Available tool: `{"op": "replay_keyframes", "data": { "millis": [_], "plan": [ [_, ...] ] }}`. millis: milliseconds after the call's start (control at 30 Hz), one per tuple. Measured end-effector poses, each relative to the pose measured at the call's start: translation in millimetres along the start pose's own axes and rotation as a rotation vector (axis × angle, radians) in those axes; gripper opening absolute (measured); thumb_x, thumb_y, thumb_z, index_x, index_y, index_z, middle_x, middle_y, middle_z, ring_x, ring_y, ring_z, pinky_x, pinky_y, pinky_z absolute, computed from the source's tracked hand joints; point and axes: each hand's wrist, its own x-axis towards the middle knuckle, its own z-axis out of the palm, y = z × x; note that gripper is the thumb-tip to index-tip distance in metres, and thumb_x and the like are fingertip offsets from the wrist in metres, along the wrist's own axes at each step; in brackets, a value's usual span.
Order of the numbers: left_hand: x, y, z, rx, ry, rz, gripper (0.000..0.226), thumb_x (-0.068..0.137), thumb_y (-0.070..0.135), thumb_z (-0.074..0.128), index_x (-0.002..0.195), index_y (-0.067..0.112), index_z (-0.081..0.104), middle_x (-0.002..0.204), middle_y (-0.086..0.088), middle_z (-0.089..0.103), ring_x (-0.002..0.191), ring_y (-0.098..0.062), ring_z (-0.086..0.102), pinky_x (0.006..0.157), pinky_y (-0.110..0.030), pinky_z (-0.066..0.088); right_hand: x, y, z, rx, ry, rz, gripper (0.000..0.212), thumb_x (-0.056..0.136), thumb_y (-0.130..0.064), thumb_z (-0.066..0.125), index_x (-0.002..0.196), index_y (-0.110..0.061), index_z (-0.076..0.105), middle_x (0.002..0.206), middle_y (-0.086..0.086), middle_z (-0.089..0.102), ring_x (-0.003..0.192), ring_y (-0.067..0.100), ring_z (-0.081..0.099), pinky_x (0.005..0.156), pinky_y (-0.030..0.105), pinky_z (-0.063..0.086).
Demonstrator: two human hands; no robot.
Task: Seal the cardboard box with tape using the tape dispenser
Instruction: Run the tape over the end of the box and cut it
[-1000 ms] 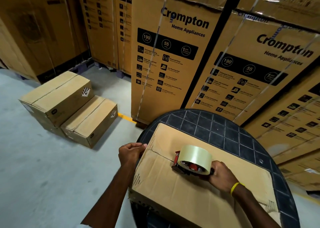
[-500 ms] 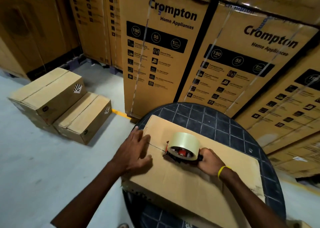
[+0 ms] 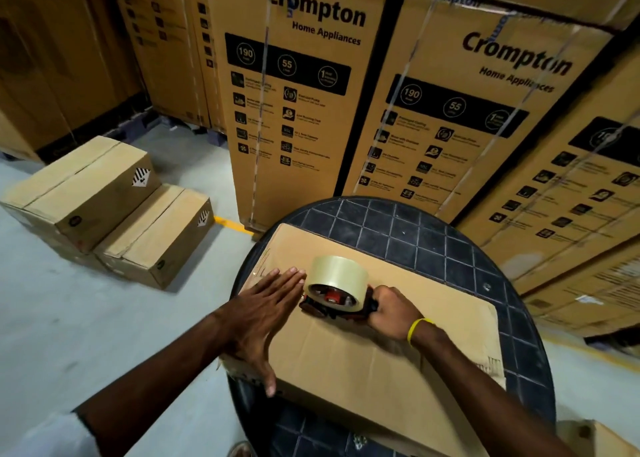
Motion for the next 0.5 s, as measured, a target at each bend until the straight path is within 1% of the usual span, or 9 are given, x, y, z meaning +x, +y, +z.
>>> {"op": "replay_keyframes", "data": {
  "millis": [100,233,333,433,500],
  "plan": [
    [4.0,-1.3,0.5,-0.039,-0.001,-0.028,0.169,0.044,0.107,0.052,0.158,0.005,-0.019,0.167,-0.012,-0.027,0.154,-0.024,-0.025,0.128,-0.047,0.002,-3.8,-8.7,-5.4,-0.029,-0.022,0.01,0.025,0.085,-0.037,0.071,0.088,-0.018,0.055,0.113,0.017,0.069,0.098,0.039,0.065,0.079,0.04,0.055],
    [2.6,-0.9,0.3,-0.047,-0.024,-0.059,0.167,0.046,0.104,0.055,0.158,0.005,-0.02,0.166,-0.011,-0.027,0.154,-0.021,-0.026,0.128,-0.042,-0.002,-1.0,-9.1,-7.0,-0.045,-0.039,-0.007,0.02,0.086,-0.031,0.065,0.09,-0.017,0.051,0.116,0.019,0.067,0.097,0.039,0.063,0.078,0.04,0.053],
    [1.3,0.5,-3.0,-0.051,-0.027,-0.073,0.165,0.048,0.102,0.059,0.158,0.006,-0.019,0.166,-0.01,-0.028,0.153,-0.019,-0.026,0.127,-0.038,-0.006,1.0,0.4,-8.5,-0.082,-0.047,-0.017,0.021,0.085,-0.034,0.064,0.093,-0.018,0.052,0.116,0.018,0.066,0.099,0.04,0.063,0.078,0.039,0.053],
    [1.1,3.1,-8.2,-0.082,-0.046,-0.069,0.164,0.051,0.097,0.065,0.158,0.007,-0.02,0.165,-0.008,-0.031,0.153,-0.017,-0.028,0.126,-0.034,-0.008,-3.3,21.6,-13.9,-0.089,-0.045,-0.018,0.03,0.079,-0.043,0.062,0.092,-0.017,0.057,0.112,0.018,0.068,0.097,0.041,0.064,0.078,0.04,0.054],
    [1.2,5.3,-10.9,-0.084,-0.044,-0.073,0.163,0.052,0.097,0.065,0.158,0.007,-0.021,0.165,-0.008,-0.032,0.152,-0.017,-0.029,0.126,-0.035,-0.008,-8.9,41.3,-18.8,-0.11,-0.03,-0.017,0.034,0.078,-0.046,0.062,0.093,-0.015,0.061,0.108,0.017,0.07,0.094,0.04,0.065,0.077,0.042,0.056]
  ]
}}
